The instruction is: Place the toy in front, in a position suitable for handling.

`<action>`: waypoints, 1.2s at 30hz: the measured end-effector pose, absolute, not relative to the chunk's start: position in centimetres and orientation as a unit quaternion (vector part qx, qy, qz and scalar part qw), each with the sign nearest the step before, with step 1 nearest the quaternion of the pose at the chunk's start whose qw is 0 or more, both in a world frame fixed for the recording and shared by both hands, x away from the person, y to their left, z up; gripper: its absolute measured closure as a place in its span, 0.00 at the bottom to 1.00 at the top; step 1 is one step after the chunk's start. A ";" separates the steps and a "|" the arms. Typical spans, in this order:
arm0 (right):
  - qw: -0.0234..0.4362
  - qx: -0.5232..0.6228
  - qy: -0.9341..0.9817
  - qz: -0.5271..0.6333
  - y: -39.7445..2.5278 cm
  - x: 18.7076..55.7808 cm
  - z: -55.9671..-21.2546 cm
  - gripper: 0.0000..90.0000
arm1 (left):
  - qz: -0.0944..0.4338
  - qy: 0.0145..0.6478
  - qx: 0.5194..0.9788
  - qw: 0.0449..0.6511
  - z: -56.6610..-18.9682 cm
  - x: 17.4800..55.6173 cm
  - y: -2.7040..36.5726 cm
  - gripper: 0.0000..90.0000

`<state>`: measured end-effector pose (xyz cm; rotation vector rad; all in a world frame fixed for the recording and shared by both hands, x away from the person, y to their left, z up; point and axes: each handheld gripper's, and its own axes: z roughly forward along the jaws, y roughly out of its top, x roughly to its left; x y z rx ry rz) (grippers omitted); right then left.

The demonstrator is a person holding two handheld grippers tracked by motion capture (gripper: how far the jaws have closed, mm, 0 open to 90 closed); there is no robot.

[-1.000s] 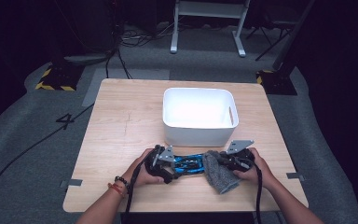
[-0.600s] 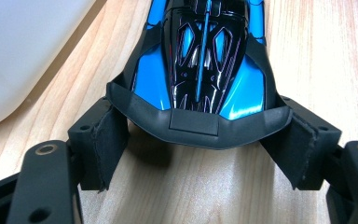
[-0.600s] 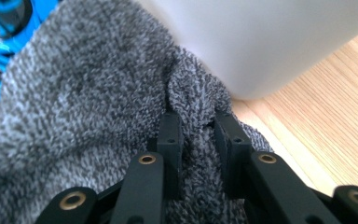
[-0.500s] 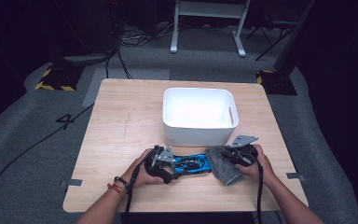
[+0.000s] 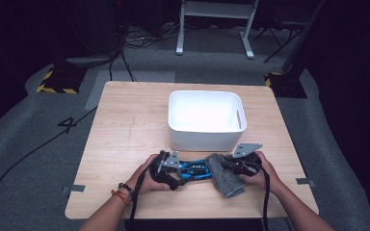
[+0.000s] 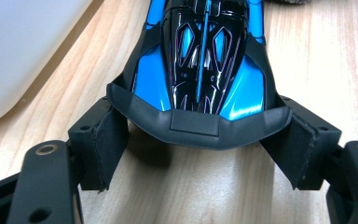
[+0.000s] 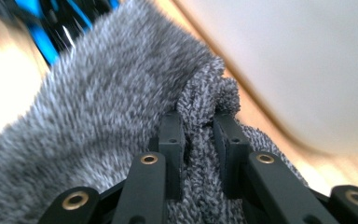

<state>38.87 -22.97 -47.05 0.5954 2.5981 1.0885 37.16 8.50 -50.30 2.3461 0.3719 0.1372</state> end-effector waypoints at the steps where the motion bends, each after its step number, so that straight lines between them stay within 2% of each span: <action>1: 0.131 0.205 0.895 0.375 -23.0 38.9 -47.1 0.84 | 0.053 0.146 0.915 0.372 -50.3 37.1 8.5 0.29; 7: 0.120 0.162 0.882 0.425 -19.9 37.6 -45.5 0.84 | 0.053 0.145 0.915 0.373 -50.3 37.0 8.1 0.29; 11: 0.120 0.136 0.890 0.418 -17.1 37.1 -45.7 0.83 | 0.052 0.144 0.915 0.374 -50.3 36.9 8.1 0.29; 15: 0.111 0.132 0.894 0.414 -16.3 37.0 -46.3 0.82 | 0.052 0.143 0.915 0.375 -50.4 36.9 8.1 0.29; 23: 0.128 0.102 0.911 0.379 -17.3 36.5 -46.4 0.82 | 0.049 0.137 0.915 0.375 -50.4 37.1 8.2 0.29; 32: 0.118 0.116 0.915 0.367 -20.6 36.7 -46.8 0.82 | 0.050 0.137 0.915 0.376 -50.4 37.1 8.2 0.29; 35: 0.152 0.122 0.927 0.321 -21.8 37.2 -47.1 0.82 | 0.048 0.137 0.915 0.376 -50.4 37.1 8.2 0.29; 36: 0.150 0.135 0.926 0.319 -22.4 37.5 -47.4 0.82 | 0.048 0.137 0.915 0.376 -50.4 37.1 8.2 0.29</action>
